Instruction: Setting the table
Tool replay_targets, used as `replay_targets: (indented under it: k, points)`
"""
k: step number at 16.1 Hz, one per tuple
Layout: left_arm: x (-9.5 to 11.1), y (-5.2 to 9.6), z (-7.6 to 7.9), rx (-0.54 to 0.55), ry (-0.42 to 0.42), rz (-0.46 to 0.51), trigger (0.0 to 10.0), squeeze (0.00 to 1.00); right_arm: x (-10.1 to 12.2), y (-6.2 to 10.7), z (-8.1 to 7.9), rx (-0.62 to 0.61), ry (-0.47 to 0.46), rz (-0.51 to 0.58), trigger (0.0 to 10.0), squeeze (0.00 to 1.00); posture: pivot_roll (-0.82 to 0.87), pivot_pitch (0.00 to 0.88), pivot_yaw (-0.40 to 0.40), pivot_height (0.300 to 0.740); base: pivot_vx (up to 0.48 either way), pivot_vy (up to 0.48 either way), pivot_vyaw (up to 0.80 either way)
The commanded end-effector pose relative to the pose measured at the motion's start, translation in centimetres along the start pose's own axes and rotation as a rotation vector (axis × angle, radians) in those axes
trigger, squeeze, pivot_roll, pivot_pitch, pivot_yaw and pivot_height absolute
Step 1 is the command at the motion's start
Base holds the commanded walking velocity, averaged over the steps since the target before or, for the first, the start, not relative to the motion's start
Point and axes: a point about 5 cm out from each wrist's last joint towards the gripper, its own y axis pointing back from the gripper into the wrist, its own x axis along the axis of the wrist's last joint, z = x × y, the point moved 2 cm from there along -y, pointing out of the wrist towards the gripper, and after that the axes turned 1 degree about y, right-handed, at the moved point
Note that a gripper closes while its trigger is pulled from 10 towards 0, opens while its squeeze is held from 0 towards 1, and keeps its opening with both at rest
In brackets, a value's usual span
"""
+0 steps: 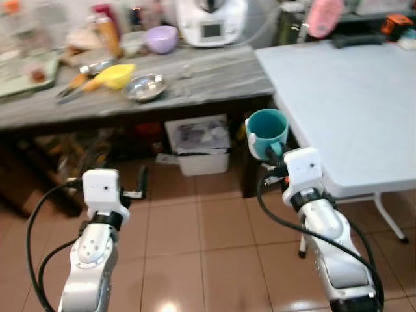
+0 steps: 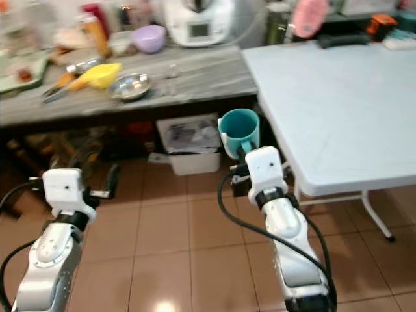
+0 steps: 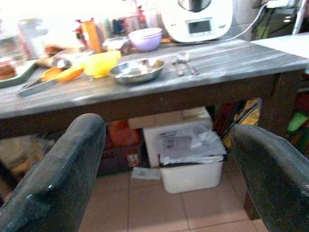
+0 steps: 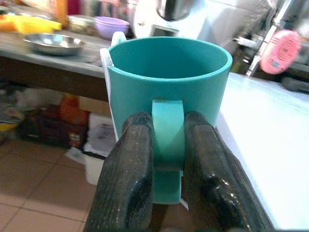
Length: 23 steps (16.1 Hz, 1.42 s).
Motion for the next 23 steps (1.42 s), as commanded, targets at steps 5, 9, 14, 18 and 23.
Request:
replay_targets:
  k: [5, 9, 14, 18, 23]
  points:
    - [0.07, 0.07, 0.33, -0.006, 0.005, 0.001, 10.0, 0.00, 0.35, 0.09, 0.39, -0.011, 0.007, 0.020, 10.0, 0.00, -0.25, 0.088, 0.103, 0.740, 0.343, 0.000, 0.00]
    - [0.00, 0.09, 0.51, -0.010, 0.006, -0.002, 10.0, 0.00, 0.32, 0.11, 0.32, -0.008, 0.013, 0.020, 10.0, 0.00, -0.25, 0.092, 0.103, 0.740, 0.341, 0.000, 0.00]
    - [0.02, 0.14, 0.61, -0.012, 0.007, -0.003, 10.0, 0.00, 0.33, 0.15, 0.08, 0.000, 0.026, 0.020, 10.0, 0.00, -0.25, 0.095, 0.107, 0.740, 0.340, 0.000, 0.00]
    - [-0.02, 0.17, 0.68, -0.014, 0.008, -0.007, 10.0, 0.00, 0.31, 0.15, 0.01, 0.000, 0.029, 0.020, 10.0, 0.00, -0.25, 0.096, 0.107, 0.740, 0.343, 0.000, 0.15]
    - [-0.04, 0.20, 0.86, -0.015, 0.012, -0.008, 10.0, 0.00, 0.19, 0.22, 0.03, 0.000, 0.034, 0.016, 10.0, 0.00, -0.24, 0.098, 0.104, 0.740, 0.343, 0.000, 0.28]
